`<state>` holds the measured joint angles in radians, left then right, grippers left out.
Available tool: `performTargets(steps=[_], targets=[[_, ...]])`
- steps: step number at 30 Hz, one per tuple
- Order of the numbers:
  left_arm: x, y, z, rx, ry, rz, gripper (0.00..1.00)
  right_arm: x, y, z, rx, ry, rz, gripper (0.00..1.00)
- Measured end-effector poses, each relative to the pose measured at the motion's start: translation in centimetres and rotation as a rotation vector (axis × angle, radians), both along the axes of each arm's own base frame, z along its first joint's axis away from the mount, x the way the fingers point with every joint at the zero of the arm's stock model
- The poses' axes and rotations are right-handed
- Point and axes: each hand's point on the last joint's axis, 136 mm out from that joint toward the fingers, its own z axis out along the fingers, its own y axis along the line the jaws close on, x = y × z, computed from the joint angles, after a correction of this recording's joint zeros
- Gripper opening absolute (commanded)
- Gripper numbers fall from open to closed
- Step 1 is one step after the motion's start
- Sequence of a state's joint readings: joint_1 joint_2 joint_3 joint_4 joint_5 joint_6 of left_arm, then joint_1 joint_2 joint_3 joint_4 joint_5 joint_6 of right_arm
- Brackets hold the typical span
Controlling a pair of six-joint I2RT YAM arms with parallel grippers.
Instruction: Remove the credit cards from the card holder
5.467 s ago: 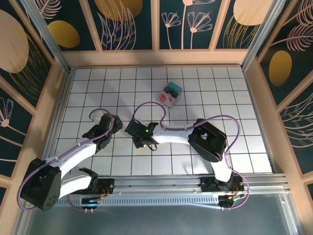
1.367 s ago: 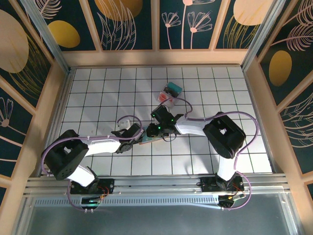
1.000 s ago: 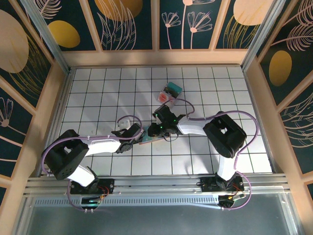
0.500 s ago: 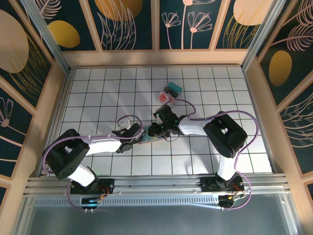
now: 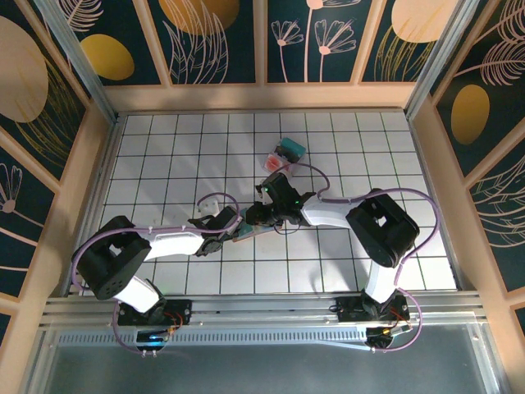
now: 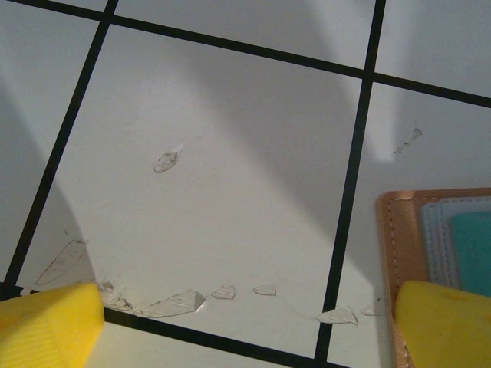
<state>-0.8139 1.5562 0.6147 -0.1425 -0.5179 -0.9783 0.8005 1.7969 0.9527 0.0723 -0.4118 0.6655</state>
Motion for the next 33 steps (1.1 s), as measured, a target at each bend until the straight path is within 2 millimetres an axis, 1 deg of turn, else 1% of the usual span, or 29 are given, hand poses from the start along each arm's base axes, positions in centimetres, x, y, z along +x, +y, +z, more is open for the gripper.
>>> performTargets(steps=[9, 13, 17, 23, 33], targets=[[0.1, 0.0, 0.0, 0.002, -0.002, 0.001, 0.99, 0.2, 0.5, 0.8, 0.063, 0.010, 0.004, 0.20], [0.1, 0.0, 0.0, 0.002, -0.002, 0.001, 0.99, 0.1, 0.3, 0.6, 0.098, 0.032, 0.000, 0.19], [0.1, 0.0, 0.0, 0.005, 0.000, 0.002, 0.99, 0.0, 0.1, 0.6, 0.121, 0.040, -0.001, 0.16], [0.1, 0.0, 0.0, 0.009, 0.000, 0.002, 0.99, -0.3, -0.5, 0.0, 0.137, 0.060, -0.015, 0.15], [0.4, -0.1, 0.0, 0.015, -0.007, 0.006, 0.99, -0.4, -0.5, 0.6, 0.225, 0.094, -0.032, 0.14]])
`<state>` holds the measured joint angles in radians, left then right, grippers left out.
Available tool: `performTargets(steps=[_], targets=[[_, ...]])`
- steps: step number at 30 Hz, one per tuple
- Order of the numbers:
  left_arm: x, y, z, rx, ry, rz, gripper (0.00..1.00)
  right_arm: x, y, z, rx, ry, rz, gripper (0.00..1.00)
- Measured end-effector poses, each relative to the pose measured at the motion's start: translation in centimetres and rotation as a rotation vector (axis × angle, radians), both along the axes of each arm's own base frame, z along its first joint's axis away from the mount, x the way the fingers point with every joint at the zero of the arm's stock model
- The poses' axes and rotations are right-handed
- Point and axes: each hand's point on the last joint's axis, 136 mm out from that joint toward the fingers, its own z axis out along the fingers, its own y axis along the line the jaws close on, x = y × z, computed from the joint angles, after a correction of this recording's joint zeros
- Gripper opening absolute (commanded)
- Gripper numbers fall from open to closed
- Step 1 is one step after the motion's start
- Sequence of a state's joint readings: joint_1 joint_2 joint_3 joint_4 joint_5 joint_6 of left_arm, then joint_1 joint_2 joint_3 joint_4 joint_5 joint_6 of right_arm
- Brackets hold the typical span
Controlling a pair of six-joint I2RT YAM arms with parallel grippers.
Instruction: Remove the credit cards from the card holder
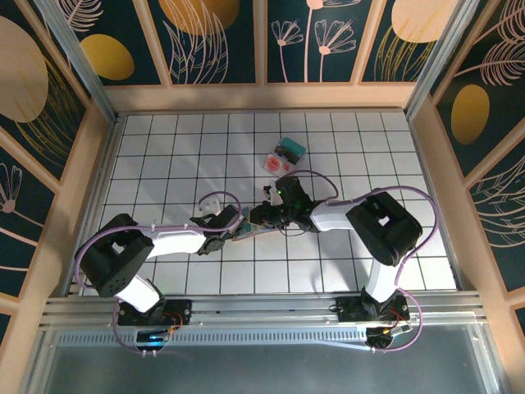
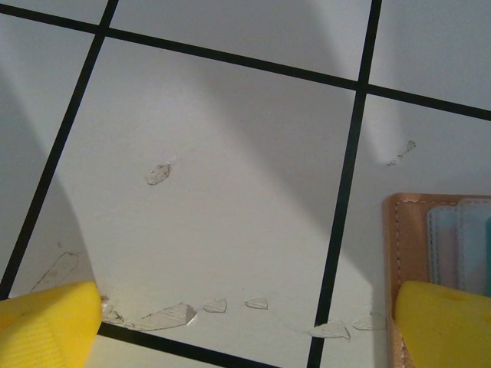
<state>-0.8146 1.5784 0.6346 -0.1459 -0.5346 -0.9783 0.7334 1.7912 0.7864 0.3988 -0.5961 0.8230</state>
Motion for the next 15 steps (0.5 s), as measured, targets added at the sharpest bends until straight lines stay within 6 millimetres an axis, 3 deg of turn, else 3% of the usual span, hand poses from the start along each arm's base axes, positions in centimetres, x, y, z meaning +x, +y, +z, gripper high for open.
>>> performTargets(steps=[15], targets=[[0.3, -0.1, 0.1, 0.009, -0.007, -0.001, 0.99, 0.6, -1.0, 1.0, 0.019, 0.003, -0.029, 0.05]])
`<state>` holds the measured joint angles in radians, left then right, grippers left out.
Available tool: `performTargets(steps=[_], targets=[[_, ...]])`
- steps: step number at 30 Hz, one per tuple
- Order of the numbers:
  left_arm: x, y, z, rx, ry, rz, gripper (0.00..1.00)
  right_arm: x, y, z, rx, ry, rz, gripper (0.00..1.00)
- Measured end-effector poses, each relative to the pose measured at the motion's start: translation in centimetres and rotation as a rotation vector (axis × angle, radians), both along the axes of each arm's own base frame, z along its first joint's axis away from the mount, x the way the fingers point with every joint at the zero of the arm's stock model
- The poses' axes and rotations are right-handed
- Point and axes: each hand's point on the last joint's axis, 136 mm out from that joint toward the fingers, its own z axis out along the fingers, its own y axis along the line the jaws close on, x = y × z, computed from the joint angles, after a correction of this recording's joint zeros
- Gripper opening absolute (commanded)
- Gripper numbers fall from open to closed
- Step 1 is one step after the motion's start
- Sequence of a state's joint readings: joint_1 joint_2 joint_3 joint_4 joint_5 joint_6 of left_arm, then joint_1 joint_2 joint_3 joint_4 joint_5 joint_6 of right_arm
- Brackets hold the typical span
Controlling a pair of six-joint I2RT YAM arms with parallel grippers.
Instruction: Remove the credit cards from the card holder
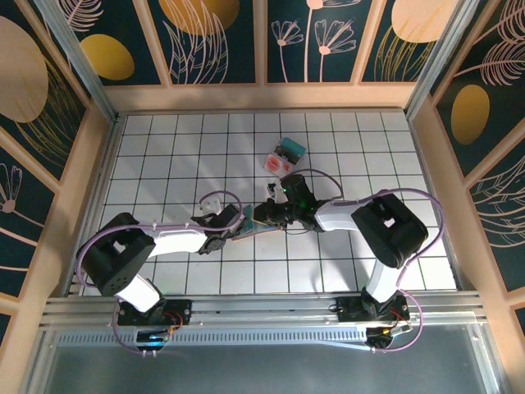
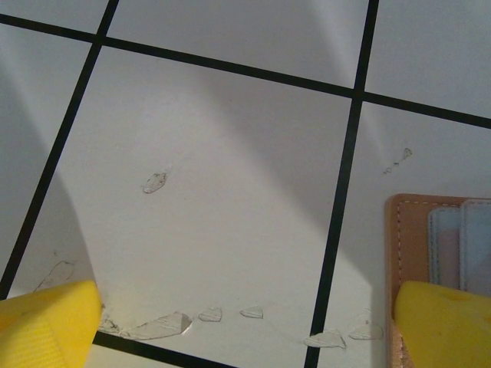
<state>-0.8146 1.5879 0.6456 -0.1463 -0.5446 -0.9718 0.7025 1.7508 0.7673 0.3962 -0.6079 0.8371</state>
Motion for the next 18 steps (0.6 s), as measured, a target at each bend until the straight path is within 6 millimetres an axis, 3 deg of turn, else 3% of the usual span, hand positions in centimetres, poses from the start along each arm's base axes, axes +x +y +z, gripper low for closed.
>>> performTargets(steps=[11, 18], targets=[[0.2, 0.0, 0.8, 0.068, 0.030, -0.063, 0.99, 0.0, -0.5, -0.8, -0.045, 0.002, -0.017, 0.03], [0.6, -1.0, 2.7, 0.042, 0.016, -0.115, 0.99, -0.1, -0.5, -0.8, -0.048, 0.002, -0.016, 0.03]])
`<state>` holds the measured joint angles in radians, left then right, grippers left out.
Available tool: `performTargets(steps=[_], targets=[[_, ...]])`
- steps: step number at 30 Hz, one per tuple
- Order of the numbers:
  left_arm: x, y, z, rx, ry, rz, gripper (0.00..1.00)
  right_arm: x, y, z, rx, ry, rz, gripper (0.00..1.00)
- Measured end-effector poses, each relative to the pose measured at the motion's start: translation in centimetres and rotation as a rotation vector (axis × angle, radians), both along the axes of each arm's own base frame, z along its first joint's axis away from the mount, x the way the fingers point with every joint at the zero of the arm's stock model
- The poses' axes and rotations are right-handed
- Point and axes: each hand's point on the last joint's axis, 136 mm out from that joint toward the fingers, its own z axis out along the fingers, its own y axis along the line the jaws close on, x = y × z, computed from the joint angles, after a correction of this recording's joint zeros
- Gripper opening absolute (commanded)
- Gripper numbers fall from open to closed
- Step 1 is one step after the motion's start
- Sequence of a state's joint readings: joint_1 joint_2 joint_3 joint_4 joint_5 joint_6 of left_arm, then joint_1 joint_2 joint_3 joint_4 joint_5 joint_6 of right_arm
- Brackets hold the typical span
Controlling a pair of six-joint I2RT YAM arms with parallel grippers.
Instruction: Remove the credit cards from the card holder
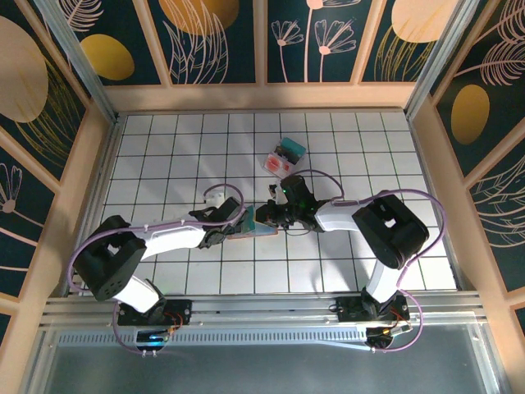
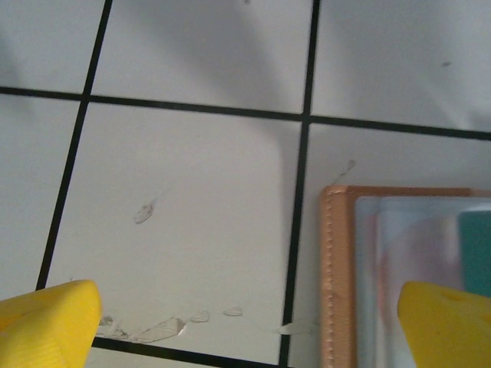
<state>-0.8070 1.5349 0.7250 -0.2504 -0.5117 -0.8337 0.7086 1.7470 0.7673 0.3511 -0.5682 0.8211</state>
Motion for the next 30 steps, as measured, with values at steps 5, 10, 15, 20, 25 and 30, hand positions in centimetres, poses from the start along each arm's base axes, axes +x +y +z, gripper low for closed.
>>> performTargets(steps=[5, 10, 15, 20, 25, 30], targets=[[0.1, -0.4, 0.3, -0.009, 0.000, -0.020, 0.99, 0.0, 0.0, 0.0, 0.000, 0.000, 0.000, 0.03], [-0.2, -0.2, -1.1, 0.021, 0.035, -0.021, 0.99, 0.0, 0.0, 0.0, 0.000, 0.000, 0.000, 0.04], [-0.1, -0.3, -1.5, 0.020, 0.035, -0.018, 0.99, 0.0, 0.2, 0.1, 0.008, 0.004, -0.004, 0.15], [0.3, -0.7, -1.6, 0.010, 0.026, -0.018, 0.99, -0.2, 0.5, -0.3, 0.010, 0.018, 0.000, 0.20], [0.6, -1.1, -1.8, -0.008, 0.021, -0.016, 0.99, -0.3, 1.2, -1.1, 0.001, 0.034, 0.013, 0.13], [0.6, -1.1, -1.8, -0.016, 0.021, -0.010, 0.99, -0.2, 1.3, -1.5, -0.022, 0.036, 0.009, 0.03]])
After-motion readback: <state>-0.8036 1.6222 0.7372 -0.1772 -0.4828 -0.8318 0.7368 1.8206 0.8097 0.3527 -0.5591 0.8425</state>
